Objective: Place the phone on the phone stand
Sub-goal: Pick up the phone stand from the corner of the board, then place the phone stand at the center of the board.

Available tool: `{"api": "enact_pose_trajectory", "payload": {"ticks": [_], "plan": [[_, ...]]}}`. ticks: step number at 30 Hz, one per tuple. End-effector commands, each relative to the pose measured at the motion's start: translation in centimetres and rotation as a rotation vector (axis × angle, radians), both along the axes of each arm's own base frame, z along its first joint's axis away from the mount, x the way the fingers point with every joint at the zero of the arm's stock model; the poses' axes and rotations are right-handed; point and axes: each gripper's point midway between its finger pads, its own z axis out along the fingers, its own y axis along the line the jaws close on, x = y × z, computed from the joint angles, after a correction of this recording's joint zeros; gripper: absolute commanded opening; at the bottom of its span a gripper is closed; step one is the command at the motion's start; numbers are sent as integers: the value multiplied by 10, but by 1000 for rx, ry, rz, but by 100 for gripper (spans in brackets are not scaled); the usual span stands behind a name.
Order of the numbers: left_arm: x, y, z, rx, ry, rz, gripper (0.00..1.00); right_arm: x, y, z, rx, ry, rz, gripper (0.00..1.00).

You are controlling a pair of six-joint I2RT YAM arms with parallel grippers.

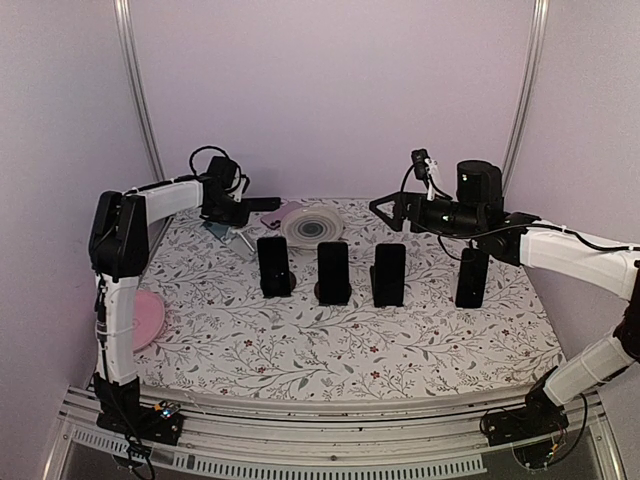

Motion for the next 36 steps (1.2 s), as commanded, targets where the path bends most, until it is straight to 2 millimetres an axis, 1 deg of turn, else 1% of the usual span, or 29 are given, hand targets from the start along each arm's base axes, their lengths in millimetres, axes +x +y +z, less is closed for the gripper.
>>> {"api": "enact_pose_trajectory", "payload": {"ticks": [1, 5, 9, 15, 21, 27, 29, 30, 33, 34, 36], "plan": [[-6, 1, -10, 5, 35, 12, 16, 3, 1, 2, 10, -19, 10, 99], [-9, 1, -3, 21, 25, 20, 8, 4, 1, 2, 7, -27, 15, 99], [-13, 2, 7, 34, 12, 33, 0, 3, 2, 5, 9, -35, 23, 99], [-21, 3, 25, 24, -10, 71, 0, 3, 2, 7, 10, -48, 27, 99], [-33, 5, 44, 7, -33, 125, 0, 2, 0, 9, 12, -58, 26, 99], [-53, 6, 58, -33, -36, 190, 0, 4, 0, 7, 14, -59, 18, 99], [-59, 10, 60, -39, -29, 231, 0, 5, -1, 7, 21, -57, 13, 99], [-64, 12, 72, -52, -44, 254, 0, 5, 0, 7, 26, -56, 13, 99], [-79, 20, 82, -67, -44, 325, 0, 4, -2, 9, 34, -67, 5, 99], [-85, 23, 82, -77, -37, 351, 0, 4, -4, 10, 35, -70, 1, 99], [-101, 29, 77, -101, -8, 412, 0, 4, -5, 11, 34, -76, -7, 99]]}}
